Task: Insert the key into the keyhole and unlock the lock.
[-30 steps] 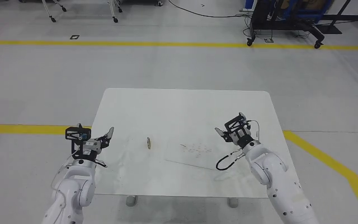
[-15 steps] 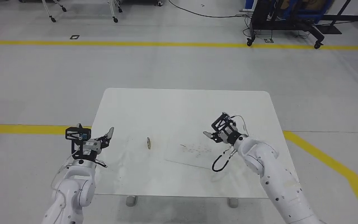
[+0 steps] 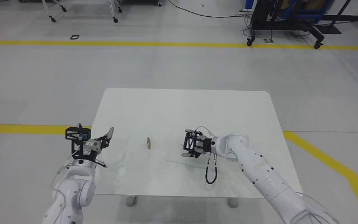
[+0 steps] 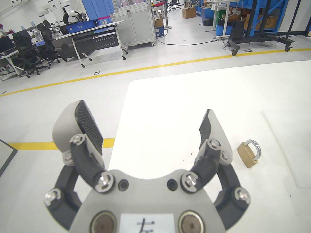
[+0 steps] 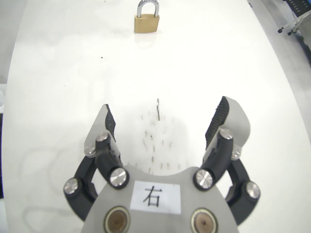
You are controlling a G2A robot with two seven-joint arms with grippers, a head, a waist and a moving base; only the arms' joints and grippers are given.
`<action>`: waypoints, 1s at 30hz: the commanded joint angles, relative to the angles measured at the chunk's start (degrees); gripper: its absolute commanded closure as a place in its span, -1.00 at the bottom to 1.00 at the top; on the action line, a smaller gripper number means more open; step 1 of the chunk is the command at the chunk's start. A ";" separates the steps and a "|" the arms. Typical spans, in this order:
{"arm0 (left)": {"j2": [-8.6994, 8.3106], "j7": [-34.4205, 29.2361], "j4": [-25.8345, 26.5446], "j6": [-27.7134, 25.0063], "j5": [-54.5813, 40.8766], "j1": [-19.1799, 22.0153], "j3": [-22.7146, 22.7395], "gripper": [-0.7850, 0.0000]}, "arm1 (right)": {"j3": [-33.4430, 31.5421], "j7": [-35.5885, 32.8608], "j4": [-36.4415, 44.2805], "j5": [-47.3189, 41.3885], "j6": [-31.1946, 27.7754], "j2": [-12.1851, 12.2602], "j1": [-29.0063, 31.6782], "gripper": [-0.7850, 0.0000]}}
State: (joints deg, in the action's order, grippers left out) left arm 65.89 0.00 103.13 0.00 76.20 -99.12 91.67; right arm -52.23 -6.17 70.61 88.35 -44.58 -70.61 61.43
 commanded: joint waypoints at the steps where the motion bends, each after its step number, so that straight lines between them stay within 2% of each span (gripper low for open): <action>1: 0.00 0.00 0.00 0.00 0.00 0.00 0.00 -1.00 | 1.27 -0.53 -2.04 -1.54 -0.62 -0.56 -1.30 -0.29; 2: 0.00 0.00 0.00 0.00 0.00 0.00 0.00 -1.00 | 1.78 -0.72 -2.99 -2.26 -0.97 -0.82 -1.95 -0.25; 3: 0.00 0.00 0.00 0.00 0.00 0.00 0.00 -1.00 | 2.31 -0.85 -3.85 -2.90 -1.39 -1.08 -2.55 -0.04; 7: 0.00 0.00 0.00 0.00 0.00 0.00 0.00 -1.00 | 4.12 -2.49 -6.75 -4.58 -0.97 -2.06 -4.66 0.13; 11: 0.00 0.00 0.00 0.00 0.00 0.00 0.00 -1.00 | 5.34 -4.57 -8.26 -5.74 0.54 -2.83 -5.91 0.39; 12: 0.00 0.00 0.00 0.00 0.00 0.00 0.00 -1.00 | 5.55 -4.87 -8.43 -6.05 0.73 -2.98 -6.10 0.51; 13: 0.00 0.00 0.00 0.00 0.00 0.00 0.00 -1.00 | 5.70 -5.04 -8.60 -6.27 0.82 -3.08 -6.28 0.92; 14: 0.00 0.00 0.00 0.00 0.00 0.00 0.00 -1.00 | 5.79 -5.14 -8.72 -6.40 0.85 -3.15 -6.44 1.00; 22: 0.00 0.00 0.00 0.00 0.00 0.00 0.00 -1.00 | 5.72 -5.28 -7.34 -4.81 0.98 -2.87 -6.25 1.00; 30: 0.00 0.00 0.00 0.00 0.00 0.00 0.00 -1.00 | 3.64 -4.02 -1.88 -3.08 0.51 -1.74 -4.79 1.00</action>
State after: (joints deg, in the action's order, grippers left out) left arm 65.89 0.00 103.13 0.00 76.20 -99.12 91.67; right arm -48.25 -10.25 68.33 85.27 -43.90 -72.49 56.50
